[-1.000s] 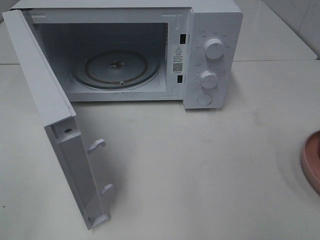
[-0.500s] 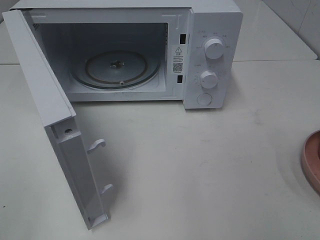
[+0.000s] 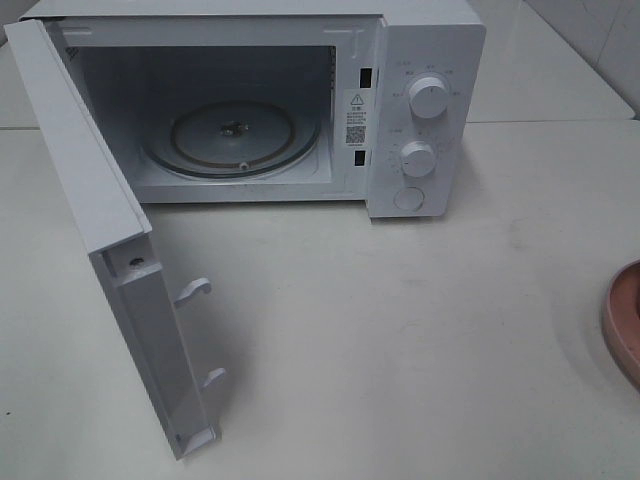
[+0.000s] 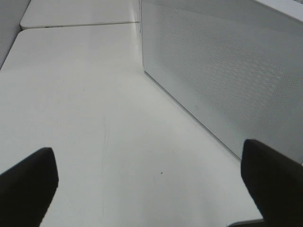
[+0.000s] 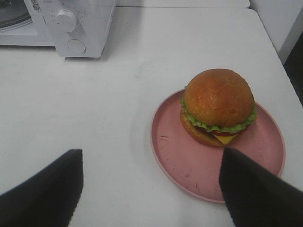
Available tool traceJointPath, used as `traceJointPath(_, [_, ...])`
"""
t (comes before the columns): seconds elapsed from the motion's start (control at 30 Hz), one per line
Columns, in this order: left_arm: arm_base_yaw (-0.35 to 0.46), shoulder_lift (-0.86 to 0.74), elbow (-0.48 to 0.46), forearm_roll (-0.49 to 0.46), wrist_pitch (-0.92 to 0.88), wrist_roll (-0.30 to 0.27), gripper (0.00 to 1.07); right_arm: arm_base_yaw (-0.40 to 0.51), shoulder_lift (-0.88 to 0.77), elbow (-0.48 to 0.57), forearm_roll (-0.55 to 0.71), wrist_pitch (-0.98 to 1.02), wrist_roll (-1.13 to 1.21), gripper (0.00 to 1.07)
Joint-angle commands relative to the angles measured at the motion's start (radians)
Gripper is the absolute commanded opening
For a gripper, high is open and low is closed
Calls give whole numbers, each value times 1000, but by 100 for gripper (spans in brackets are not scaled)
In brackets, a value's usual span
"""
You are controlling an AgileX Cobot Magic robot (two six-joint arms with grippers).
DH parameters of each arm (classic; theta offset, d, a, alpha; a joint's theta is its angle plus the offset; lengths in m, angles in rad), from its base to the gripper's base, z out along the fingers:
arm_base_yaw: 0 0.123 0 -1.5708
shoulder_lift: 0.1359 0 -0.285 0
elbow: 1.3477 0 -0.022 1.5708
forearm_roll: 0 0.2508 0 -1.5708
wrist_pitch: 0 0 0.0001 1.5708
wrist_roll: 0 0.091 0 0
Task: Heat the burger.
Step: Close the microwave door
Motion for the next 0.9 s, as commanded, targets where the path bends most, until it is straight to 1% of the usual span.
traceJointPath(0.03, [3, 27, -36, -11, -62, -18, 94, -9, -26, -1, 2, -10, -13, 76])
traceJointPath(0.07, [3, 27, -36, -11, -62, -18, 94, -9, -26, -1, 2, -10, -13, 76])
traceJointPath(0.1, [3, 41, -40, -10, -85, -18, 91, -9, -26, -1, 2, -10, -13, 76])
traceJointPath(0.13, [3, 78, -41, -10, -129, -18, 84, -9, -26, -1, 2, -10, -13, 76])
traceJointPath(0.17, [3, 78, -41, -10, -129, -18, 84, -9, -26, -1, 2, -10, -13, 76])
traceJointPath(0.2, [3, 123, -41, -12, -173, -18, 75, -9, -26, -1, 2, -10, -13, 76])
traceJointPath(0.23, [3, 123, -41, -12, -173, -18, 75, -9, -26, -1, 2, -10, -13, 76])
traceJointPath(0.27, [3, 146, -41, -12, -197, -18, 68, -9, -26, -1, 2, -10, -13, 76])
traceJointPath(0.3, [3, 191, -41, -12, -242, -18, 53, -9, -26, -1, 2, -10, -13, 76])
traceJointPath(0.33, [3, 191, -41, -12, -242, -18, 53, -9, -26, -1, 2, -10, -13, 76])
traceJointPath(0.37, [3, 215, -41, -12, -263, -18, 45, -9, -26, -1, 2, -10, -13, 76])
traceJointPath(0.4, [3, 263, -41, -12, -301, -18, 31, -9, -26, -1, 2, -10, -13, 76])
traceJointPath(0.43, [3, 263, -41, -12, -301, -18, 31, -9, -26, -1, 2, -10, -13, 76])
traceJointPath(0.47, [3, 320, -41, -12, -340, -18, 17, -9, -26, -1, 2, -10, -13, 76])
traceJointPath(0.5, [3, 320, -41, -12, -340, -18, 17, -9, -26, -1, 2, -10, -13, 76])
traceJointPath(0.57, [3, 400, -38, -12, -404, -15, 0, -9, -26, -1, 2, -10, -13, 76])
traceJointPath(0.6, [3, 400, -38, -12, -404, -15, 0, -9, -26, -1, 2, -10, -13, 76])
traceJointPath(0.63, [3, 446, -25, -12, -475, -2, 0, -9, -26, -1, 2, -10, -13, 76])
traceJointPath(0.67, [3, 446, -25, -12, -475, -2, 0, -9, -26, -1, 2, -10, -13, 76])
traceJointPath(0.7, [2, 468, -13, -12, -519, 3, 0, -9, -26, -1, 2, -10, -13, 76])
traceJointPath(0.73, [1, 509, 16, -12, -607, 11, 0, -9, -26, -1, 2, -10, -13, 76])
traceJointPath(0.77, [1, 509, 16, -12, -607, 11, 0, -9, -26, -1, 2, -10, -13, 76])
traceJointPath(0.8, [1, 528, 35, -14, -661, 20, 0, -9, -26, -1, 2, -10, -13, 76])
traceJointPath(0.83, [1, 560, 76, -14, -763, 28, 0, -9, -26, -1, 2, -10, -13, 76])
traceJointPath(0.87, [1, 560, 76, -14, -763, 28, 0, -9, -26, -1, 2, -10, -13, 76])
traceJointPath(0.9, [1, 590, 117, -15, -887, 28, 0, -9, -26, -1, 2, -10, -13, 76])
